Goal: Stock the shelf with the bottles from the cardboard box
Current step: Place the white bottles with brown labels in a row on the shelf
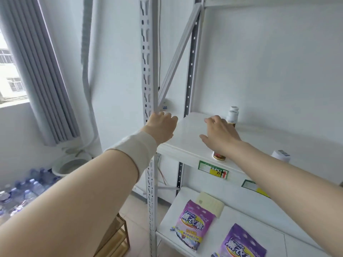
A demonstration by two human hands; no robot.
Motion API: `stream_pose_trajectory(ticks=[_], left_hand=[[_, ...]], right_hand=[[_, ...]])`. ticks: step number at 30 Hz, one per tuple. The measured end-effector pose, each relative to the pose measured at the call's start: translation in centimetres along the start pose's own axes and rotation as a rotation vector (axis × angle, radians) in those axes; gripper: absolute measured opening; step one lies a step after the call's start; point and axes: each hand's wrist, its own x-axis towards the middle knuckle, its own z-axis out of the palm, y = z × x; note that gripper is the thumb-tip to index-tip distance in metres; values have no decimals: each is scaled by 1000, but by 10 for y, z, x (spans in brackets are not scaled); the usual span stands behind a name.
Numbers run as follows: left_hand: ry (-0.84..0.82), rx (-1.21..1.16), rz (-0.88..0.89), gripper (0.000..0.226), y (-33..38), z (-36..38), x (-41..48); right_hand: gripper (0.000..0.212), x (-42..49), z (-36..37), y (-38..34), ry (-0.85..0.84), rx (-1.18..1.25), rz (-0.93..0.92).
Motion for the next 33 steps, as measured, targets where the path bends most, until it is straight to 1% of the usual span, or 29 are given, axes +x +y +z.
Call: stream_pose_trajectory(ticks=[2, 4, 7, 12, 15, 18, 24, 27, 30, 33], left_hand=[[-3, 22, -23, 33, -22, 8, -28], [-24, 35, -54, 35, -48, 19, -55], [-92, 42, -106, 37, -95, 49, -98], [-253, -52, -255, 32, -185, 133, -192], [-346, -131, -364, 33, -219, 195, -247], [-468, -214, -446, 38, -233, 255, -286], [-690, -400, -592, 33, -240, 374, -332], [-801, -561, -751, 37, -235, 425, -348], [-895, -733, -969, 40, -228, 475, -355], [-944, -881, -1153, 40, -221, 513, -358]], right_hand=[[52, -6, 7, -35, -23, 12, -59], [52, -7, 18, -75, -52, 10, -131], [50, -3, 41, -143, -89, 31, -223], [54, 2, 103, -267, -227, 6, -349], [51, 2, 152, -329, -305, -6, -421], [50, -2, 201, -376, -407, -36, -492], [51, 9, 305, -438, -582, -44, -608], [50, 15, 357, -462, -697, -39, -653], [50, 27, 415, -476, -814, -61, -688], [53, 38, 466, -489, -923, -78, -706]])
